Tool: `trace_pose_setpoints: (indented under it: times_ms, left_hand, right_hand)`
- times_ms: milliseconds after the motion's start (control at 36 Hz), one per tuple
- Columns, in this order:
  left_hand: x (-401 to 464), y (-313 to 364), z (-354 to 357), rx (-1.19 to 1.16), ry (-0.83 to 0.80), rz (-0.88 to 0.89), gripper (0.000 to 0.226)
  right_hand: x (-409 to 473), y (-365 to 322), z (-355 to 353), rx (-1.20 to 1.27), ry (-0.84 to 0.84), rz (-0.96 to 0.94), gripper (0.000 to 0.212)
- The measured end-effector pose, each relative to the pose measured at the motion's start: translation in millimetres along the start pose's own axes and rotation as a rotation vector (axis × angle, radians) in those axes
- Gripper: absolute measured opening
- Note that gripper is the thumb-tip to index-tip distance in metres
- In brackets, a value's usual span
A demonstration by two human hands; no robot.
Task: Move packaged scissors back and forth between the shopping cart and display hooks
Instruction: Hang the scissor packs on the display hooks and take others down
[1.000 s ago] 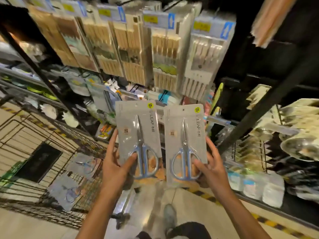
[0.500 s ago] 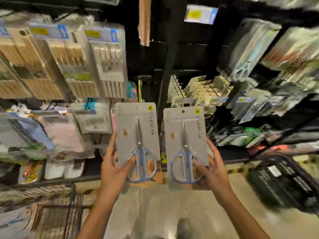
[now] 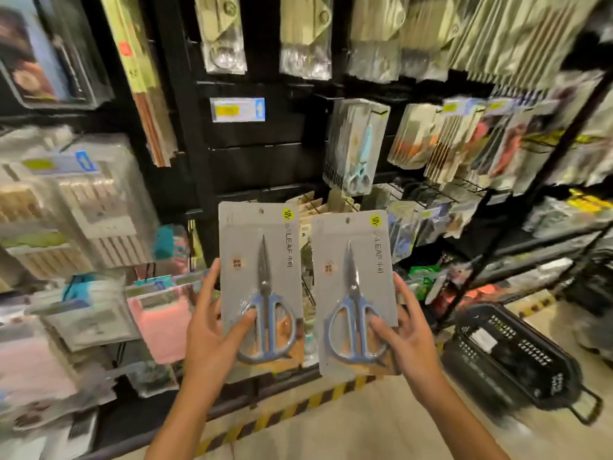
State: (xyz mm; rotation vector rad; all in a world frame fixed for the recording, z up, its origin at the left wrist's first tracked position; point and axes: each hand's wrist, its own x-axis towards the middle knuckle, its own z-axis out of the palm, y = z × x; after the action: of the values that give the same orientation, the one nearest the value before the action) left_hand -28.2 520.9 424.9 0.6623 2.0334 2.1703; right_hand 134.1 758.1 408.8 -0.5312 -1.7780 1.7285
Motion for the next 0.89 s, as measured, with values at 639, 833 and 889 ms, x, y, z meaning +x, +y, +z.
trace_pose_setpoints:
  times_ms: [639, 833, 889]
  left_hand:
    - [64, 54, 173, 0.128, 0.254, 0.105, 0.088]
    - [94, 57, 169, 0.151, 0.282, 0.139, 0.087]
    - [107, 53, 164, 0.144, 0.286, 0.135, 0.087]
  right_hand:
    - [173, -17, -123, 0.124, -0.217, -0.086, 0.071]
    - [214, -9, -98, 0.132, -0.245, -0.091, 0.072]
    - [222, -10, -88, 0.129, -0.250, -0.101, 0.071]
